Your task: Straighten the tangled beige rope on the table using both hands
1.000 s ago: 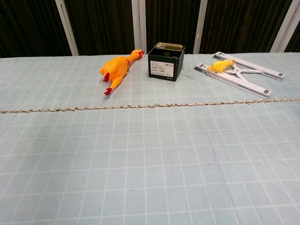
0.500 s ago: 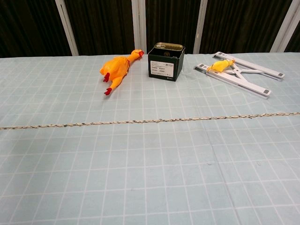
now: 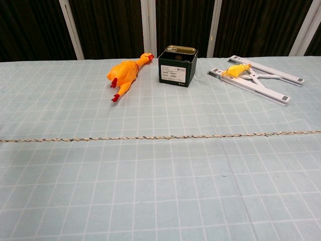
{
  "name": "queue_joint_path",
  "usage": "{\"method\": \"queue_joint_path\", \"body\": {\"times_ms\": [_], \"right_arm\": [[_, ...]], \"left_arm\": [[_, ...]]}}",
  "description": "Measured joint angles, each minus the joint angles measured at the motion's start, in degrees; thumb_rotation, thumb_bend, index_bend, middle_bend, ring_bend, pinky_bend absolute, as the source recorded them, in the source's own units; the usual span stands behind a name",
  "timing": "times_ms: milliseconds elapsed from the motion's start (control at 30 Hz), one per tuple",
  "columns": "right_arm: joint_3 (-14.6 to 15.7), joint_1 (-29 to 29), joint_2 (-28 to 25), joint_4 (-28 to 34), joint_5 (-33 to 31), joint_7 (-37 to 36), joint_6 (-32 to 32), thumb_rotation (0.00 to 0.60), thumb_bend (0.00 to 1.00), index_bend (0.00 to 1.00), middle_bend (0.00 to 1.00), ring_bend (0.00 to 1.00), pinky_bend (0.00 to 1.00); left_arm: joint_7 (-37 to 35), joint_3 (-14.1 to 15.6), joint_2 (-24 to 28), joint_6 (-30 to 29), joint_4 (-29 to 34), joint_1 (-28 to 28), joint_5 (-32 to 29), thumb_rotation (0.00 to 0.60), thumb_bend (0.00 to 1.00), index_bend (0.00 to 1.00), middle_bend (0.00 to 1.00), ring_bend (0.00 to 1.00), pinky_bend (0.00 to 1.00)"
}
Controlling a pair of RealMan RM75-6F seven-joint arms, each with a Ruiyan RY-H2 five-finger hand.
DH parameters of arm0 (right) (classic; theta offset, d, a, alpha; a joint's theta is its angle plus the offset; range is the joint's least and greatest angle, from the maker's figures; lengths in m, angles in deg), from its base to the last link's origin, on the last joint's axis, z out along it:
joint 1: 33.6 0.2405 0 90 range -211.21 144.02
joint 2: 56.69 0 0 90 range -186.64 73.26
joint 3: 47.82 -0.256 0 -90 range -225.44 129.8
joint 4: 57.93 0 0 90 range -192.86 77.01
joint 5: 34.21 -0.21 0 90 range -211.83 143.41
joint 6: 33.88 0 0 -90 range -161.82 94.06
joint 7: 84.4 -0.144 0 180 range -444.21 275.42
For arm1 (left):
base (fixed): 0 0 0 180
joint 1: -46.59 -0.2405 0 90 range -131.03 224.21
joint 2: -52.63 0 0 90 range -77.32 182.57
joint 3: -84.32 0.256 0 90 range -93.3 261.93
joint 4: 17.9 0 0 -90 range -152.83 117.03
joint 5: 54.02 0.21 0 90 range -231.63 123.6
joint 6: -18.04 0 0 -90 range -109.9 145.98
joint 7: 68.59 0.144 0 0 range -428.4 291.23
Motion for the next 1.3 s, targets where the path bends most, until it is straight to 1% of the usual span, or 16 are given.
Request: {"method": "queue_joint_path", "body": {"times_ms": [100, 200, 367, 467, 533, 667, 800, 933, 1033, 1133, 1233, 1300], "right_arm": [[0.22, 0.03, -0.11, 0.09, -0.12, 0.56, -0.47, 0.6, 0.49, 0.56, 0.2, 0.0, 0.0], [0.31, 0.1, -0.44, 0.45, -0.42, 0.79, -1.17, 0.6, 0.49, 0.46, 0.19, 0.0, 0.0], [0.44, 0.22, -1.45, 1.42, -0.81, 1.08, -2.2, 0.6, 0.49, 0.26, 0.14, 0.0, 0.0], [0.55, 0.19, -2.01, 2.03, -1.09, 1.14, -2.66, 0.6, 0.49, 0.15, 0.12, 0.0, 0.0], [0.59, 0.16, -2.35, 2.44, -1.29, 1.2, -2.85, 0.6, 0.49, 0.1, 0.1, 0.0, 0.0], [0.37, -0.05, -2.96, 3.81, -1.65, 1.05, -2.51, 0.6, 0.49, 0.03, 0.08, 0.0, 0.0], [-0.17, -0.49, -4.04, 5.98, -1.51, 0.12, -1.41, 0.6, 0.49, 0.0, 0.05, 0.0, 0.0], [-0.42, -1.23, -5.49, 8.51, 0.18, -0.95, 0.56, 0.6, 0.45, 0.0, 0.01, 0.0, 0.0], [-0.29, -2.11, -6.79, 10.77, 3.19, -1.78, 3.02, 0.6, 0.43, 0.0, 0.0, 0.0, 0.0], [0.23, -3.36, -8.11, 13.09, 7.48, -2.72, 6.39, 0.6, 0.43, 0.0, 0.0, 0.0, 0.0], [1.41, -5.17, -9.45, 15.55, 12.85, -4.09, 10.38, 0.6, 0.43, 0.0, 0.0, 0.0, 0.0], [2.78, -6.63, -10.29, 16.83, 17.26, -4.92, 13.22, 0.6, 0.43, 0.0, 0.0, 0.0, 0.0]], "left_arm": [[0.4, 0.01, 0.2, -0.1, 0.1, -0.07, 0.14, 0.6, 0.55, 0.55, 0.12, 0.0, 0.0], [0.68, -0.11, 0.47, -0.02, 0.4, -0.1, -0.13, 0.6, 0.51, 0.5, 0.11, 0.0, 0.0], [1.23, -0.24, 1.28, 0.31, 0.96, -0.09, -0.53, 0.6, 0.43, 0.43, 0.09, 0.0, 0.0], [1.23, -0.29, 2.06, 0.76, 1.52, -0.08, -0.76, 0.6, 0.4, 0.39, 0.08, 0.0, 0.0], [1.1, -0.29, 2.64, 1.04, 1.86, -0.1, -0.82, 0.6, 0.39, 0.37, 0.07, 0.0, 0.0], [-0.08, -0.63, 3.97, 1.3, 2.92, -0.29, -0.9, 0.6, 0.29, 0.27, 0.06, 0.0, 0.0], [-2.03, -1.11, 5.38, 1.2, 4.53, -0.71, -0.55, 0.6, 0.19, 0.15, 0.02, 0.0, 0.0], [-5.03, -1.25, 7.25, 0.4, 7.01, -1.66, 1.52, 0.6, 0.17, 0.1, 0.0, 0.0, 0.0], [-7.76, -0.73, 8.82, -1.26, 8.94, -2.9, 5.66, 0.6, 0.17, 0.08, 0.0, 0.0, 0.0], [-11.31, 0.55, 10.67, -3.67, 10.94, -4.77, 11.52, 0.6, 0.16, 0.07, 0.0, 0.0, 0.0], [-15.14, 3.03, 13.12, -6.24, 13.01, -7.25, 18.17, 0.6, 0.16, 0.06, 0.0, 0.0, 0.0], [-17.56, 5.24, 14.82, -8.27, 14.11, -9.19, 22.88, 0.6, 0.16, 0.06, 0.0, 0.0, 0.0]]}}
